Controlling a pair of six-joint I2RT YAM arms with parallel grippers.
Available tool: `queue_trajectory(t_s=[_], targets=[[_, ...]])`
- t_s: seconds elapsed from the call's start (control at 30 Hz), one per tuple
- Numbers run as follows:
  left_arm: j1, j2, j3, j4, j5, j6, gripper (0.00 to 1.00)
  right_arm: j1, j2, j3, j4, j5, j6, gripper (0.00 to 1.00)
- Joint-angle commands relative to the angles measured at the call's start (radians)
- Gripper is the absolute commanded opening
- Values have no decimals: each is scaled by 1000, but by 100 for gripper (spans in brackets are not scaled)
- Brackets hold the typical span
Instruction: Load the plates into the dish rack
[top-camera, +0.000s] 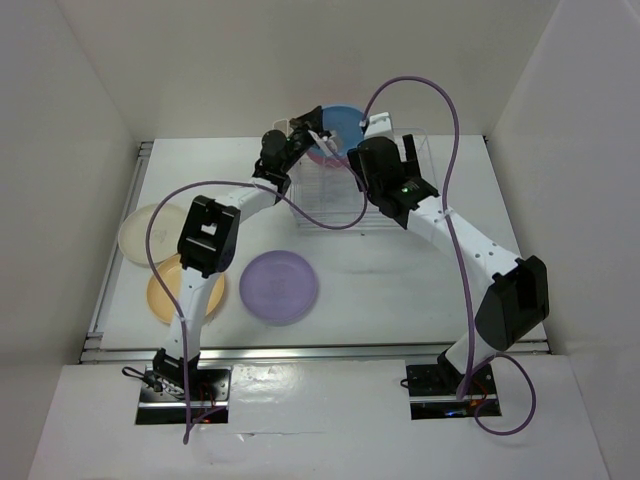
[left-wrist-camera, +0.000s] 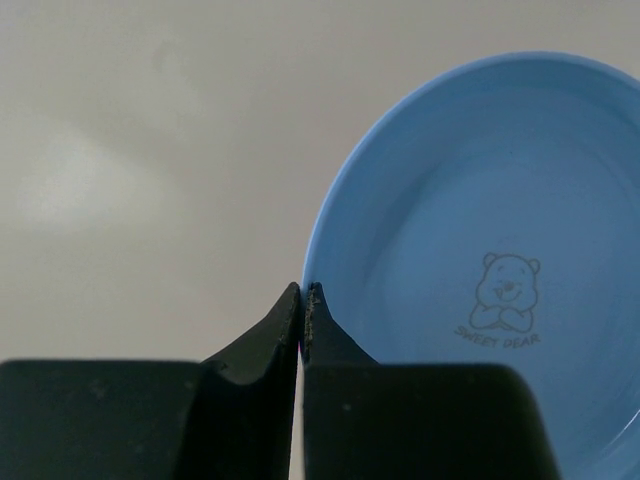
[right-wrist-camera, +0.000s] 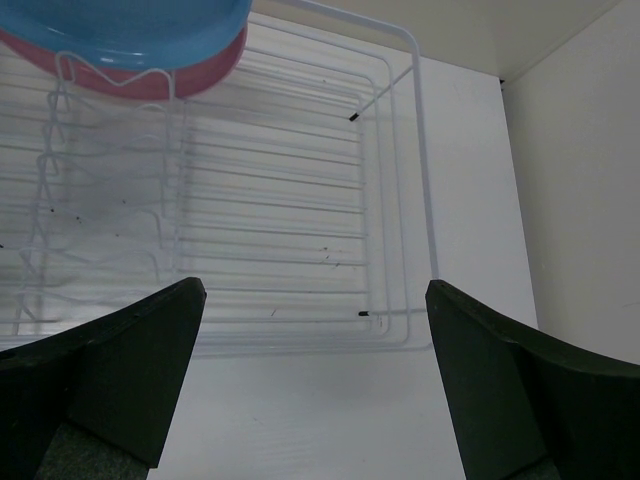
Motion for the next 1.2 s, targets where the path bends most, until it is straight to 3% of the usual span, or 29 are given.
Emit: queue_trajectory(t_s=[0.0,0.13,0.37,0.47,0.53,0.63,0.87,1.07,1.17], targets=[[-6,40,5,3,-86,19,0,0,4,27,18,-33,9,100],[4,11,-60,49,-96,4,0,0,13,27,18,-33,9,100],[4,0,-120,-55,-40,53,0,0,13,27,7,-43,9,100],[4,0,-144,-103,-8,67,16,0,13,27,-2,-53,9,100],[4,-21,-158,-89,-24,18,52,0,13,27,-14,-62,18,100],[4,-52,-167,-89,-66,-2,66,0,13,27,-23,-72,18,100],[4,-194,-267,-52,-190,-42,80,0,4,36,20,-72,-4,100],[-15,-363,-368,-24,-473,-65,95,0,-37,-11,107,-59,-25,100],[-15,-477,-379,-268,-593,-163,96,0,-59,-47,142,-69,-34,100]])
